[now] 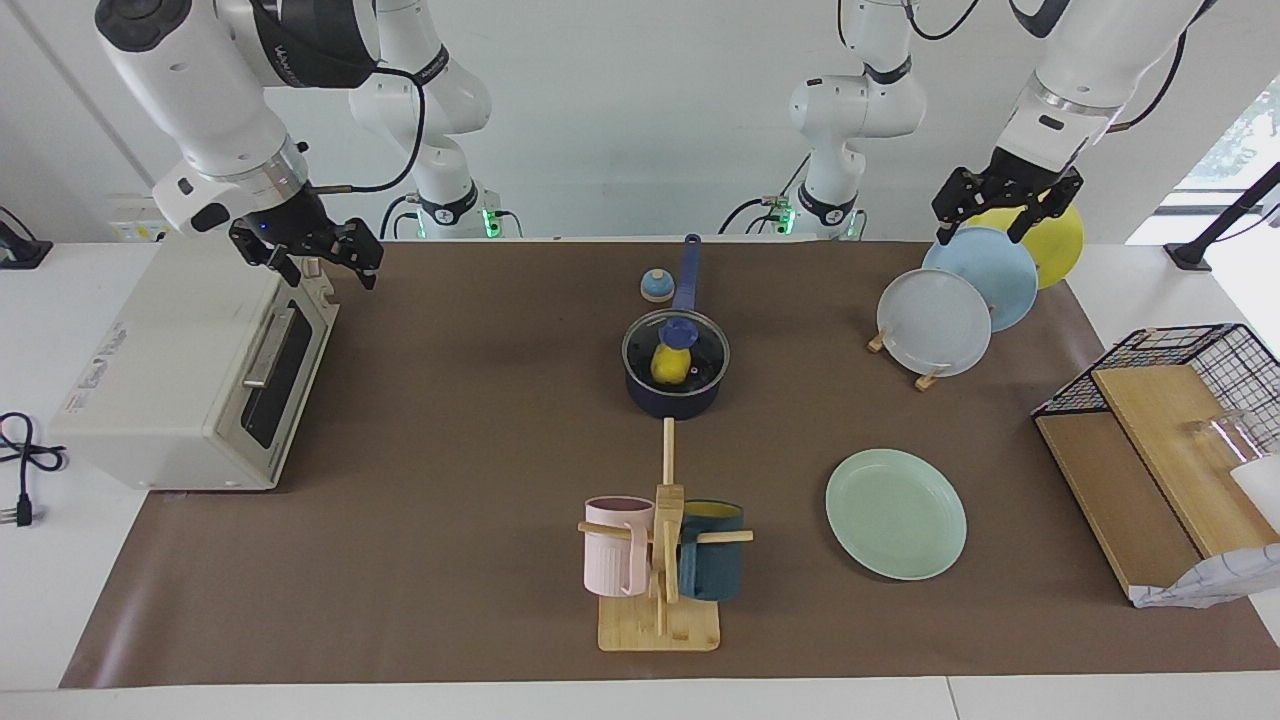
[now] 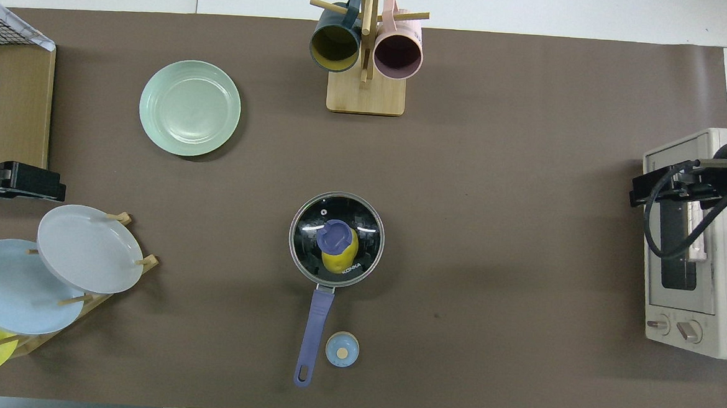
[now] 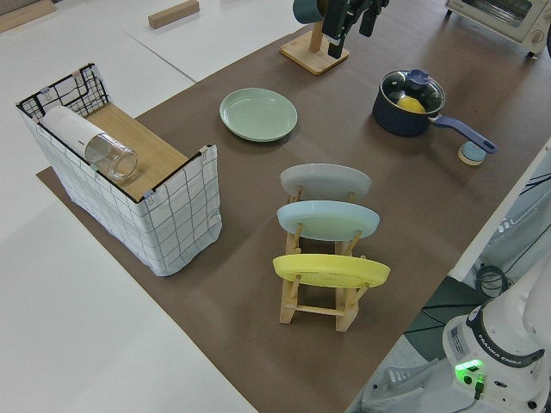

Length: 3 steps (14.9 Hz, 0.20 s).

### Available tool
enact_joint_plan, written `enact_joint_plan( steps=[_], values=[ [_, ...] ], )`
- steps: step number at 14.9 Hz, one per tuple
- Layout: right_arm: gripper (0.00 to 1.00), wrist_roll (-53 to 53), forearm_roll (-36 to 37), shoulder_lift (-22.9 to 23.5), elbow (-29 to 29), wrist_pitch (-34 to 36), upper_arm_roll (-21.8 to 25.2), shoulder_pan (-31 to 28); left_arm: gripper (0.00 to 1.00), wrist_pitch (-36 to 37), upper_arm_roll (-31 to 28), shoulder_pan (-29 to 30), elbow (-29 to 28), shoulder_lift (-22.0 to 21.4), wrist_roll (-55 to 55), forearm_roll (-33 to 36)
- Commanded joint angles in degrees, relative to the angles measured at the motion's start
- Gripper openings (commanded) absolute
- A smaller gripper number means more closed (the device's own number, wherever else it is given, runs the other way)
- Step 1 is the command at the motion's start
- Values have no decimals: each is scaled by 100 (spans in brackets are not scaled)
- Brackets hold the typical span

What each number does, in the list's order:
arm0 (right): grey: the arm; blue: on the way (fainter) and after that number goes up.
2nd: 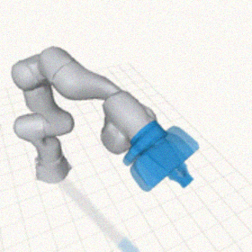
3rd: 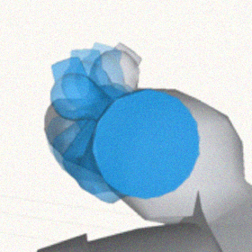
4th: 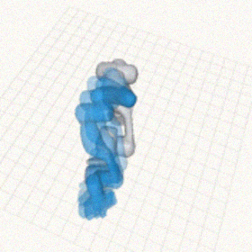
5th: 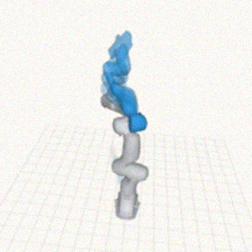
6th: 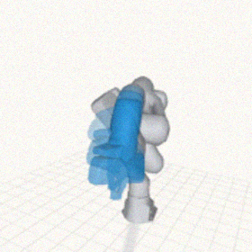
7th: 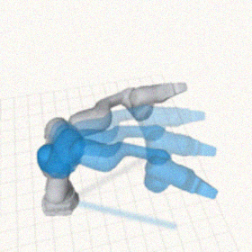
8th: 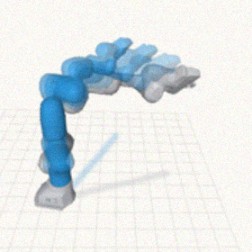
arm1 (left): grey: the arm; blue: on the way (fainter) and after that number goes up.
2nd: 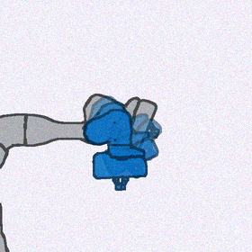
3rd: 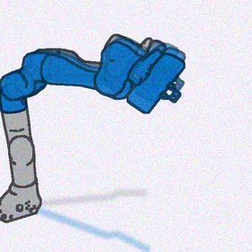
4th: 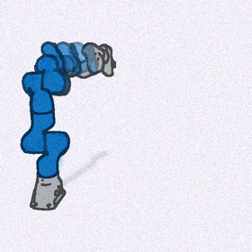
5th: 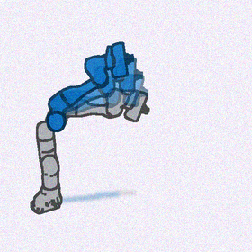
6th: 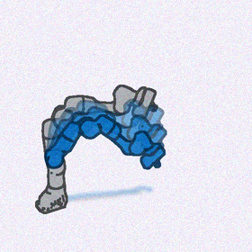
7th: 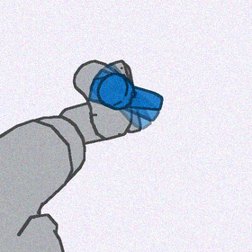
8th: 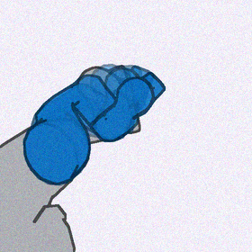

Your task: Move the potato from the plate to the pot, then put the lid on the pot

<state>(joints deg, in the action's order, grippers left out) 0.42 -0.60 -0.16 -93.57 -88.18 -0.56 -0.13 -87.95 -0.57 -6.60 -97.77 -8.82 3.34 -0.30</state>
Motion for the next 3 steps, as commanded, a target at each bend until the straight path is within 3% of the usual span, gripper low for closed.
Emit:
enact_joint_plan(
  steps=[1,3],
  values=[
    [100,-165,34,-98,-126,-129,-23,-22,100,-38,-31,-43,-102,-120,53,-76],
    [100,-165,25,-98,-126,-138,-23,-22,100,-38,-31,-43,-93,-111,62,-76]
  ],
)
